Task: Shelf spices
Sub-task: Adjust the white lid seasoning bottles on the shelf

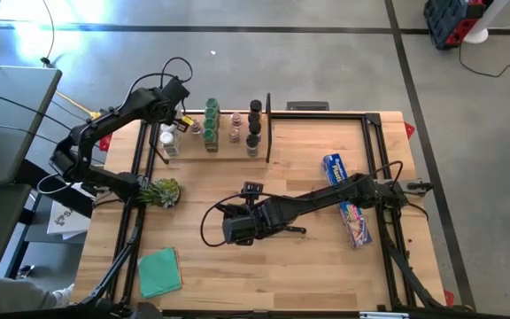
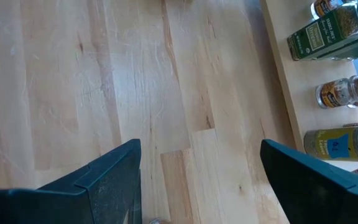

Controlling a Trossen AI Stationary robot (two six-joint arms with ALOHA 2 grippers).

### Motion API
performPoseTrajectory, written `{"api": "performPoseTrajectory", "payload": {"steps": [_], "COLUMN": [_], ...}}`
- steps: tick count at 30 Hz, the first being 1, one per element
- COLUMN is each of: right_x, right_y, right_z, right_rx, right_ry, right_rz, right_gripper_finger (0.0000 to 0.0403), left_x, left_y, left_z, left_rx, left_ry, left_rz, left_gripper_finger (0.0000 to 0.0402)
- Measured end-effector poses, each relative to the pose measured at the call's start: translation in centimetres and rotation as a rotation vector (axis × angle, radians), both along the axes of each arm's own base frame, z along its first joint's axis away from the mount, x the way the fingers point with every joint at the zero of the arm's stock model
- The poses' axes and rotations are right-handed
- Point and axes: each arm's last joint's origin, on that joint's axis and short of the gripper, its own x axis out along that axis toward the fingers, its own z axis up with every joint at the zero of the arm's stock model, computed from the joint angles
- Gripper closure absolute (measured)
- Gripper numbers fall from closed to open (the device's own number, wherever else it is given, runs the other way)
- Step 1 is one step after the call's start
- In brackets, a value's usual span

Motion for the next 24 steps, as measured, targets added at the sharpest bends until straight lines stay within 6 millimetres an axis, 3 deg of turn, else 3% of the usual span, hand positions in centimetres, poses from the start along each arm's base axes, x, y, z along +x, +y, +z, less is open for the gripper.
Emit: {"api": "performPoseTrajectory", "payload": {"steps": [24], "right_x": [0.01], "right_y": [0.00], "right_z": [-0.01], "right_rx": [0.000], "right_ry": [0.000], "right_rz": [0.000], "right_gripper_finger": [0.0077], "left_x": [0.08], "left_y": [-0.22], "left_z": [-0.01], "left_rx": [-0.014], "left_ry": [-0.048], "left_rz": [0.003], "left_gripper_finger": [0.0402]}}
